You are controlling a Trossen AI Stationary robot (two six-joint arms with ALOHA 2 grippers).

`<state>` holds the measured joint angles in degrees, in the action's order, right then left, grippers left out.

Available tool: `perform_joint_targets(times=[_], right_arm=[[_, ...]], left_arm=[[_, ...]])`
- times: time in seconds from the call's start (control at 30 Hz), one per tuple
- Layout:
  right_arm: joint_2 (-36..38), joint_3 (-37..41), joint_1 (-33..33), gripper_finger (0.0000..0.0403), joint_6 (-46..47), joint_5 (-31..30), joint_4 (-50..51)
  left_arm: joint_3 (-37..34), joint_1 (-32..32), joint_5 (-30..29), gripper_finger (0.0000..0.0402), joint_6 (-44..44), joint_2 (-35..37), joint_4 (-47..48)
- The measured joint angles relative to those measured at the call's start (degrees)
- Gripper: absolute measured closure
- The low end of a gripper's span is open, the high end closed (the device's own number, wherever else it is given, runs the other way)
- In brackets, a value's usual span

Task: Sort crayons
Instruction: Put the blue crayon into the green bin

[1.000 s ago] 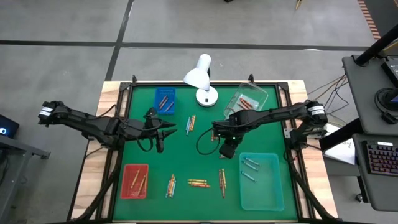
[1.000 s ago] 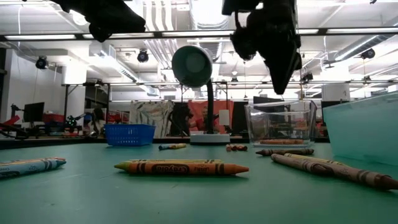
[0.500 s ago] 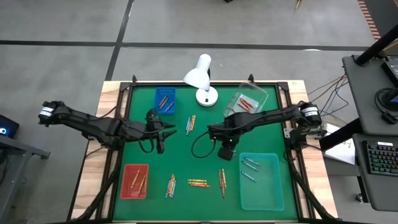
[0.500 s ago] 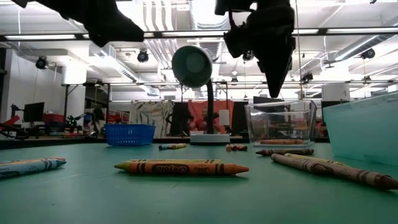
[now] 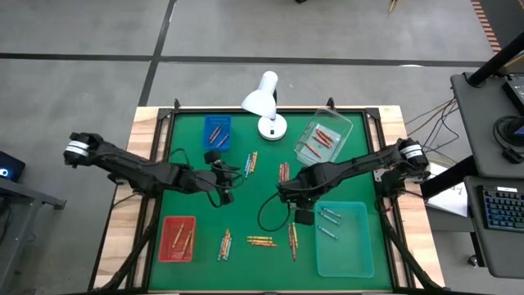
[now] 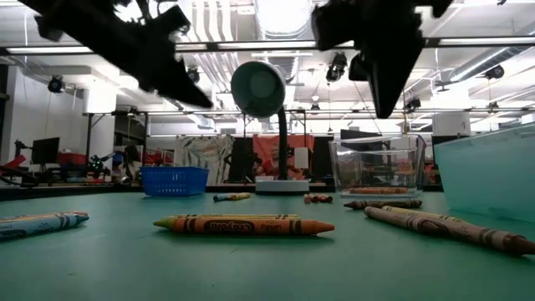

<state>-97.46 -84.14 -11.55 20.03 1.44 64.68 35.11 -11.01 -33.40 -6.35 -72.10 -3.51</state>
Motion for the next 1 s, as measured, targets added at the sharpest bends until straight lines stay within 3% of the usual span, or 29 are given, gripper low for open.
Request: perform_joint_targets(times=[0.13,0.4,0.6,0.73,1.0], right_arm=[[1.22,0.03,-1.83,0.0355,-3.17,-0.47,-0.05],[4.35,0.11,-4.13,0.0355,-2.88,-7.51,-0.35],[8.09,1.64,-5.14,0.0355,-2.7,-10.44,-0.28],[10.95,3.27,-5.07,0.0355,-2.71,-14.3,-0.96],[15.79,9.08,-5.07,0.0355,-2.58,-17.56,-9.03]], left_arm=[[-0.01,2.08,2.9,0.0311,-0.6,-5.15,-2.0],[0.0,4.82,3.51,0.0311,-2.08,-12.54,-8.1],[0.0,8.53,4.95,0.0311,-6.05,-14.06,-8.03],[0.0,10.19,9.18,0.0307,-3.22,-14.86,-8.11],[-0.02,13.11,8.86,0.0278,0.81,-17.04,-8.47]])
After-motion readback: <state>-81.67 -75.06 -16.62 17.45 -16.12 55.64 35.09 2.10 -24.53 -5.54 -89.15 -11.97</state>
